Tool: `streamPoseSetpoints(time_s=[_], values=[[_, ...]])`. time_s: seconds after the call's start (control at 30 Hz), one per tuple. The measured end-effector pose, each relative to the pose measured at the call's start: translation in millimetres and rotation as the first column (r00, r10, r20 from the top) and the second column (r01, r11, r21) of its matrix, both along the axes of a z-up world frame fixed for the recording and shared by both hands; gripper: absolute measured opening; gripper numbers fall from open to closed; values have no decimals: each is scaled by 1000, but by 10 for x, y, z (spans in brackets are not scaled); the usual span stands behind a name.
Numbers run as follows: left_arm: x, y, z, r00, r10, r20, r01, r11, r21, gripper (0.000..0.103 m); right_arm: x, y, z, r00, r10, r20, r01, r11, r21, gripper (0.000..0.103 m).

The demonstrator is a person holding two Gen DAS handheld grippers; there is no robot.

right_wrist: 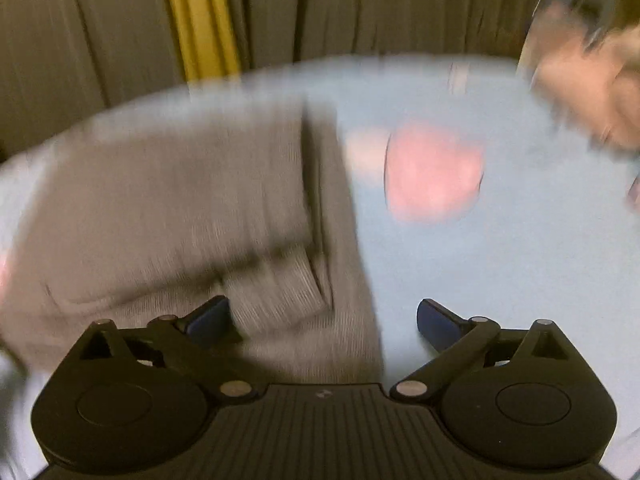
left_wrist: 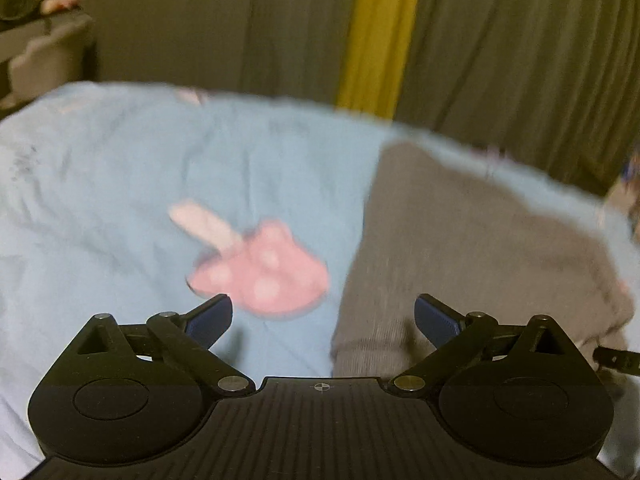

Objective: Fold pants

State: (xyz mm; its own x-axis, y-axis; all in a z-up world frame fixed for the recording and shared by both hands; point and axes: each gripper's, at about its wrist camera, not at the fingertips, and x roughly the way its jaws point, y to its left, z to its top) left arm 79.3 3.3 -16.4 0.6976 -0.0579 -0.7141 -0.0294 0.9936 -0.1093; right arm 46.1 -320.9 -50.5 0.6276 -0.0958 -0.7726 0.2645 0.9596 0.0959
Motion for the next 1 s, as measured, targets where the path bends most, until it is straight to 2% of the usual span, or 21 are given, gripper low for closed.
streamPoseSetpoints(time_s=[0.07,0.1,0.13,0.23,0.3,0.37,0.43,0.5,0.57,0.67,0.7,0.77,0.83,0.93,1.0], values=[[55,-96,-110,998,-29,-54,33,997,69,101,-80,-125,-11,999,-36,21,34,995,96,99],[98,-136,-179,994,-44,-102,55,993,105,101,-80,-149,3,999,-33,11,32,994,109,99],[149,-170,-287,981,-64,-182,88,988,126,102,-84,-145,16,1000,-23,6,23,995,100,99],[98,-136,-303,980,-67,-188,87,991,102,102,-120,-41,38,1000,3,-8,-3,1000,31,99],[67,-85,-273,978,-52,-204,66,996,63,102,-143,17,27,998,18,-54,-18,1000,-8,99],[-30,-31,-248,971,-23,-237,26,1000,11,102,-234,46,49,995,18,-94,-19,1000,-2,99],[-181,-43,-214,961,-30,-274,27,1000,-16,102,-367,91,65,990,19,-141,-19,1000,-1,99],[-294,-161,-153,955,-64,-291,70,998,11,102,-557,221,57,985,46,-165,-57,997,-61,99],[-410,-317,-121,947,-123,-297,138,990,28,102,-695,397,111,985,88,-148,-108,986,-130,99],[-559,-535,-124,923,-201,-328,234,970,64,102,-900,744,280,975,205,-87,-221,941,-256,99],[-598,-575,-115,925,-201,-321,240,967,87,102,-973,843,327,970,231,-75,-243,926,-288,99],[-779,-677,-41,949,-179,-261,224,962,154,102,-1169,1009,422,958,283,-43,-281,901,-331,99],[-966,-739,40,961,-177,-212,217,959,184,102,-1340,1121,497,946,323,-10,-304,878,-369,99],[-1153,-803,171,969,-207,-137,232,951,203,102,-1525,1220,640,933,354,66,-288,844,-453,99],[-1243,-832,280,976,-213,-56,220,945,242,102,-1575,1237,701,926,366,92,-282,833,-476,99]])
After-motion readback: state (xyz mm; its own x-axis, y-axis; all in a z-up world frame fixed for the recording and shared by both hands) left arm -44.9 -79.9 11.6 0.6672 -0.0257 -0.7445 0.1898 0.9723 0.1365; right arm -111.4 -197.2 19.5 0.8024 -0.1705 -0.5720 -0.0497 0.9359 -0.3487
